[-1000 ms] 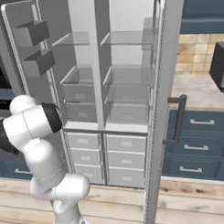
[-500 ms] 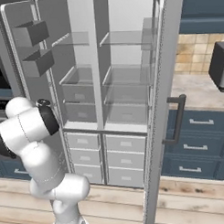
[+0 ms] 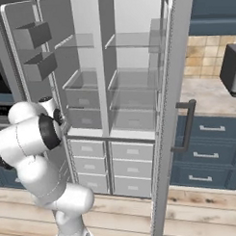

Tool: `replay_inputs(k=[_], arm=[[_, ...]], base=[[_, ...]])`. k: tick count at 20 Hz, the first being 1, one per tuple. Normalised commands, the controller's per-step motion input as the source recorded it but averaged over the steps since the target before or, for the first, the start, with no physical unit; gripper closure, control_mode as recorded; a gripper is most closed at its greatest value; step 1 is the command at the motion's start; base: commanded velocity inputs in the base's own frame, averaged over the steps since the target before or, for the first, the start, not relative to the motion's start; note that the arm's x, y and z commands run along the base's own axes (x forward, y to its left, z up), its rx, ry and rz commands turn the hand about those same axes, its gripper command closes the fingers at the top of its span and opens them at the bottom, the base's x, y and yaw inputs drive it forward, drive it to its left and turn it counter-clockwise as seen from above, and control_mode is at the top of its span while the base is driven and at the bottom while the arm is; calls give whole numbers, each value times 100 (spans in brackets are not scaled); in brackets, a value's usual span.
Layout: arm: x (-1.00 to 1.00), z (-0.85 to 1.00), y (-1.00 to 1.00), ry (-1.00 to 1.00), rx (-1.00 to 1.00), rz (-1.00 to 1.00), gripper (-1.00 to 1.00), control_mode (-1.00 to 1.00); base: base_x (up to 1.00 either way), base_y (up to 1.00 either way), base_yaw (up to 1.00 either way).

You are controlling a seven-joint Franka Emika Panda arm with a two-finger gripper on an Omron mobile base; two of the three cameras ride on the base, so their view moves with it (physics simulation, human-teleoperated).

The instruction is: Place one of the steaks on the plate and the other in the bowl. Then place the bowl in the fridge.

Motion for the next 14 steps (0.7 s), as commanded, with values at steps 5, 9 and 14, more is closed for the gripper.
replay_inputs(k=[5,9,14], arm=[[-2,39,-66,2,-21,68,-100,-100],[-5,10,-71,5,-20,43,-100,-100],[-9,45,-38,0,-13,79,-100,-100]], base=[[0,0,0],[0,0,0],[0,0,0]])
